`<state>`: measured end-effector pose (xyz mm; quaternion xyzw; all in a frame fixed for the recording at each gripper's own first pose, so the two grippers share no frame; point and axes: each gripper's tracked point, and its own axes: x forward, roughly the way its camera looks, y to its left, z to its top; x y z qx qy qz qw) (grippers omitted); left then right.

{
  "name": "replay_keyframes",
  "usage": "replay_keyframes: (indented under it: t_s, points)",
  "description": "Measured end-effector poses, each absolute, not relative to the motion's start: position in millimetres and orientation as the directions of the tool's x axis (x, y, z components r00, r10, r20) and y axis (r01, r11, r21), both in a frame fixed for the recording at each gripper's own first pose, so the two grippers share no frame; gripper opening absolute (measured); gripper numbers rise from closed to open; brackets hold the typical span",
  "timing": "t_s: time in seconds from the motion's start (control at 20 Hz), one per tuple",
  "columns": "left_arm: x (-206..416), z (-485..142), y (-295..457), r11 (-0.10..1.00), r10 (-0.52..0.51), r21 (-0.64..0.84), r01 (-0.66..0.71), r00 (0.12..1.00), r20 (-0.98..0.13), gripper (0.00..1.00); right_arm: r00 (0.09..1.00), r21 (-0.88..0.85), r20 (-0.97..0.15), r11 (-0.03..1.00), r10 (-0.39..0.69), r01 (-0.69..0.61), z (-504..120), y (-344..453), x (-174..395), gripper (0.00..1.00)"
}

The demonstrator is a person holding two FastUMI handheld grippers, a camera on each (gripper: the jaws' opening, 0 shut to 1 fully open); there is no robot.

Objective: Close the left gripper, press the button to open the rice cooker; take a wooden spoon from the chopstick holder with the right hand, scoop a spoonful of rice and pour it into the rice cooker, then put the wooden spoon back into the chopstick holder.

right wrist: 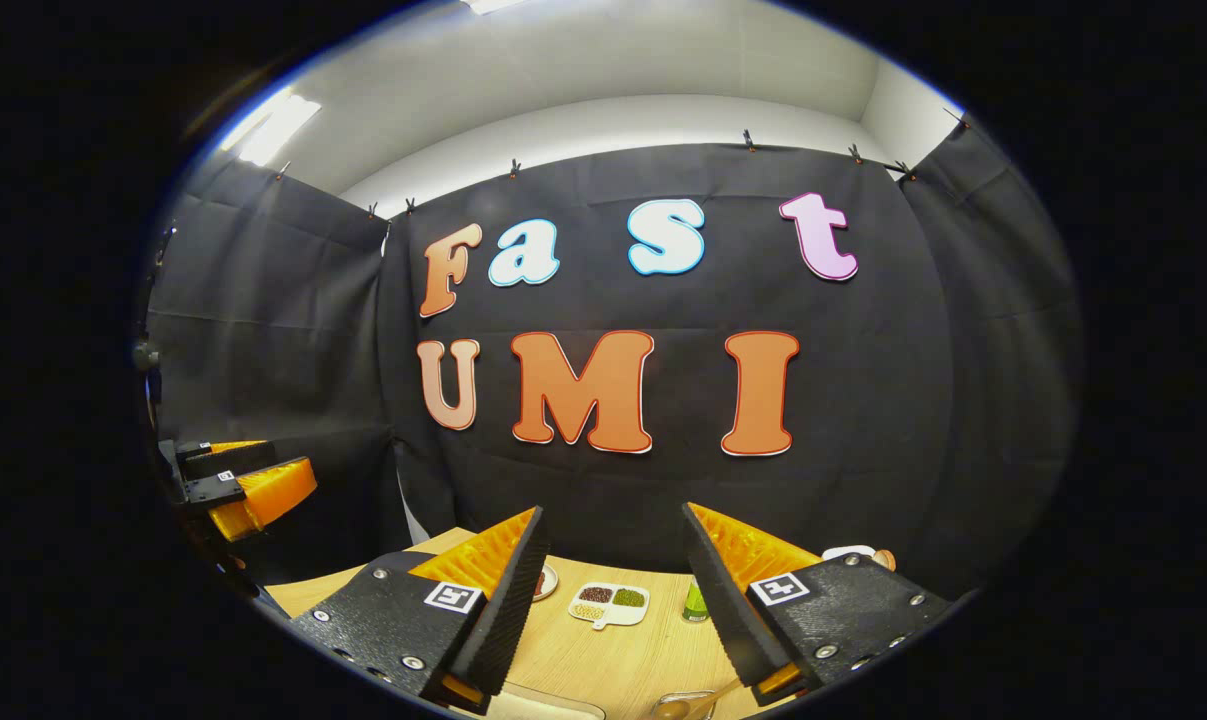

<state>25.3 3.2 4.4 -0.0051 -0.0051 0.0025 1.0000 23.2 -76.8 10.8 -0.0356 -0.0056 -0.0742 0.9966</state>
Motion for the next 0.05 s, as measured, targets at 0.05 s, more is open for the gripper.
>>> replay_keyframes:
  t_s: [0.05]
  points:
    - [23.3,4.6,14.9,1.000,0.015,0.003,-0.015,0.999,0.034,1.00,0.989,-0.073,0.023,0.986,-0.146,0.147,12.7,-75.0,22.9,0.82]
